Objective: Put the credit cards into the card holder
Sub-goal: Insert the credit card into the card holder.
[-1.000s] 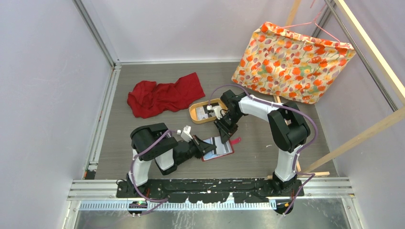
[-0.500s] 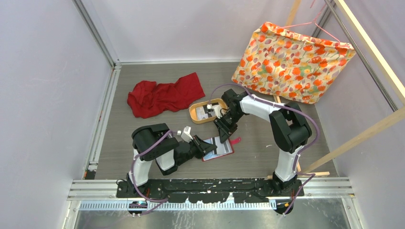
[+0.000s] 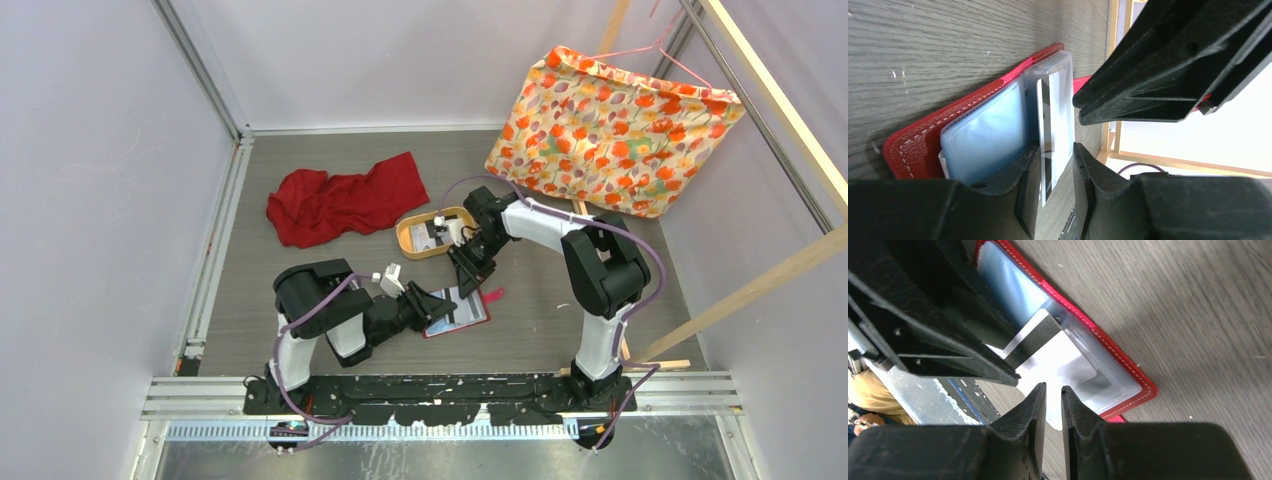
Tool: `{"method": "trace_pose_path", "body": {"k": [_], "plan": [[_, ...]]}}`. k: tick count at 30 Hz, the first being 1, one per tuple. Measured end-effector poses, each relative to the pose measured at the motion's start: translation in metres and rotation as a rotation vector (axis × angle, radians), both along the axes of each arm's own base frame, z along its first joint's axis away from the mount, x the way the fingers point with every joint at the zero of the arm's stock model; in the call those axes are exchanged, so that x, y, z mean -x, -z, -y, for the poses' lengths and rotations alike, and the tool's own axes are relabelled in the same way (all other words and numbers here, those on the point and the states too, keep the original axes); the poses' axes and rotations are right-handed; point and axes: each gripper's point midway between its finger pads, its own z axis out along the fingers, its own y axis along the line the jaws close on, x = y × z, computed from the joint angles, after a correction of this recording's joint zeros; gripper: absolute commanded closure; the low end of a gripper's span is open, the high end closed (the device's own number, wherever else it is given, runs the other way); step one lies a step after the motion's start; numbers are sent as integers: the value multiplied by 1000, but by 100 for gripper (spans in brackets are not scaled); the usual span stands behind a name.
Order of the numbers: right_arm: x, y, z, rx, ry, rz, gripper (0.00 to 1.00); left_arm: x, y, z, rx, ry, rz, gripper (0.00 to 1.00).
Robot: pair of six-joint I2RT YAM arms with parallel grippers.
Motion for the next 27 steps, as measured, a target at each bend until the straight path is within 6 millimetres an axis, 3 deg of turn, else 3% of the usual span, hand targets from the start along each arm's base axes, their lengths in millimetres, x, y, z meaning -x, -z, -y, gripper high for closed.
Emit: {"method": "trace_pose_path", "body": {"k": [5, 14, 22, 27], "plan": [[0, 12, 4, 42, 10, -20, 80, 1, -2, 1, -14, 8, 2, 64], [-1, 14, 6, 92, 8, 5, 83, 2, -3, 1, -59, 22, 4, 58], [-2, 14, 7, 104, 6, 13, 83, 7, -5, -10, -153, 34, 9, 58], [-2, 14, 7, 104, 4, 13, 82, 11, -6, -20, -228, 40, 13, 63]]}}
